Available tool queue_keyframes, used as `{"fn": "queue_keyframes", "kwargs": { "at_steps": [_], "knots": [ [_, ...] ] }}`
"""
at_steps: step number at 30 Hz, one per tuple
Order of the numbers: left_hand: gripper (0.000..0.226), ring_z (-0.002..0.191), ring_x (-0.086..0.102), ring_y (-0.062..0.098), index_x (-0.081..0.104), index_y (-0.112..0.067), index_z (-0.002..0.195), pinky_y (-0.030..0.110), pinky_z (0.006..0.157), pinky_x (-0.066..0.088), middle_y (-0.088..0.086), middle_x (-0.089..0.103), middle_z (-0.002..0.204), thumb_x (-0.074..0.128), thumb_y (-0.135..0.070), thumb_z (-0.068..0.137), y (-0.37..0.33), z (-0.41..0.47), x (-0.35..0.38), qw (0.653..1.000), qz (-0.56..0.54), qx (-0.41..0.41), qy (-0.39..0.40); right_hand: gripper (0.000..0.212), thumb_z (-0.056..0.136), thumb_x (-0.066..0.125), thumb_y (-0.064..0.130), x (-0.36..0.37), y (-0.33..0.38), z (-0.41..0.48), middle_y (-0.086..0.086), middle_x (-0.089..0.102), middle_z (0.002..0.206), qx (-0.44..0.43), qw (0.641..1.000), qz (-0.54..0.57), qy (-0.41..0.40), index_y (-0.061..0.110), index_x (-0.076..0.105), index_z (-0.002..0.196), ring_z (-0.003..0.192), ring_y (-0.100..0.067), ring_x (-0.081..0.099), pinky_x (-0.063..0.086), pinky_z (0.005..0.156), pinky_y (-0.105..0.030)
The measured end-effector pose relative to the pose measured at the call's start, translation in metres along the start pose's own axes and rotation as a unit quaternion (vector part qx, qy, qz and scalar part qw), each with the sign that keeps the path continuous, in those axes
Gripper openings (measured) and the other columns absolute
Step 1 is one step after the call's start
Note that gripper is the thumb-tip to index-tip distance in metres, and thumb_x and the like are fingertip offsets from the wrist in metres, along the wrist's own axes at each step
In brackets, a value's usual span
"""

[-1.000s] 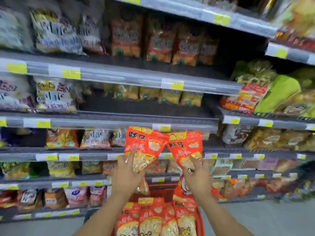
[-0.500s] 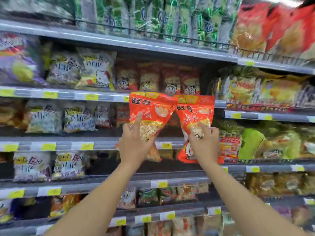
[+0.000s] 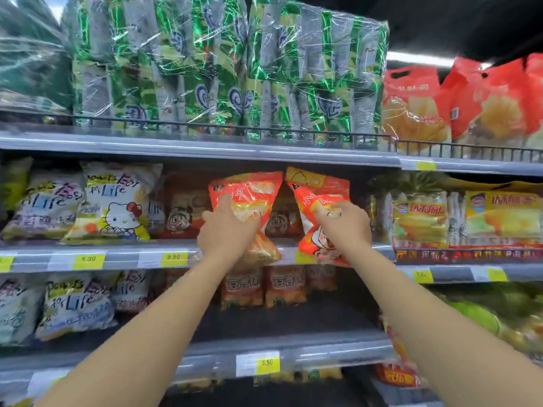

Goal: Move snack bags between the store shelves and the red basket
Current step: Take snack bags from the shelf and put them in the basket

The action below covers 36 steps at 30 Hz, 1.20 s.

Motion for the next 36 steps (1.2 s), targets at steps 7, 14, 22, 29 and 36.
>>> {"fn": "queue_keyframes", "kwargs": {
  "at_steps": [7, 14, 22, 29, 36],
  "knots": [
    [0.071, 0.114, 0.055, 0.036, 0.039, -0.021, 0.136, 0.039, 0.091, 0.047, 0.013, 0.057, 0.127, 0.058, -0.058, 0.078, -0.037, 0.079, 0.07, 0.996, 0.035, -0.057, 0.052, 0.042, 0.08, 0.062, 0.056, 0.018, -0.015, 0.103, 0.001, 0.059, 0.078, 0.004, 0.996, 0.009, 0.09, 0.015, 0.065, 0.09, 0.063, -0.013, 0.049, 0.04, 0.063, -0.029],
    [0.066, 0.117, 0.054, 0.037, 0.038, -0.017, 0.136, 0.041, 0.092, 0.048, 0.017, 0.054, 0.129, 0.058, -0.053, 0.085, -0.049, 0.131, 0.147, 0.994, 0.073, -0.084, 0.022, 0.047, 0.087, 0.047, 0.057, 0.086, -0.046, 0.179, -0.013, 0.053, 0.131, 0.008, 0.994, -0.069, 0.083, 0.021, 0.067, 0.11, 0.117, -0.036, 0.051, 0.044, 0.097, -0.045],
    [0.07, 0.122, 0.049, 0.041, 0.014, -0.003, 0.151, 0.043, 0.098, 0.042, 0.028, 0.042, 0.139, 0.036, -0.047, 0.101, -0.06, 0.154, 0.206, 0.981, 0.178, -0.024, 0.067, 0.079, 0.092, 0.045, 0.057, 0.132, -0.066, 0.209, -0.021, 0.017, 0.152, -0.054, 0.985, -0.14, 0.082, 0.011, 0.018, 0.149, 0.132, -0.039, 0.029, 0.032, 0.104, -0.049],
    [0.097, 0.14, 0.021, 0.046, 0.002, -0.013, 0.154, 0.046, 0.114, 0.026, 0.029, 0.004, 0.156, 0.029, -0.076, 0.086, -0.049, 0.158, 0.23, 0.966, 0.152, -0.046, 0.205, 0.086, 0.089, 0.034, 0.072, 0.142, -0.075, 0.207, -0.019, 0.027, 0.153, -0.037, 0.936, -0.272, 0.22, 0.014, 0.022, 0.151, 0.139, -0.039, 0.024, 0.025, 0.109, -0.045],
    [0.094, 0.118, 0.053, 0.032, 0.052, -0.001, 0.133, 0.031, 0.094, 0.039, 0.015, 0.057, 0.132, 0.051, -0.072, 0.071, -0.018, 0.18, 0.231, 0.969, -0.084, -0.17, 0.161, 0.094, 0.087, 0.05, 0.063, 0.125, -0.095, 0.233, -0.024, 0.017, 0.153, 0.115, 0.99, 0.017, 0.084, 0.011, 0.007, 0.152, 0.138, -0.039, 0.025, 0.029, 0.11, -0.046]
  ]
}}
Point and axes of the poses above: each hand's wrist, its own z-axis towards the middle knuckle, its own x-axis out of the palm, y = z × x, the point moved 5 cm from there along z, towards the middle knuckle
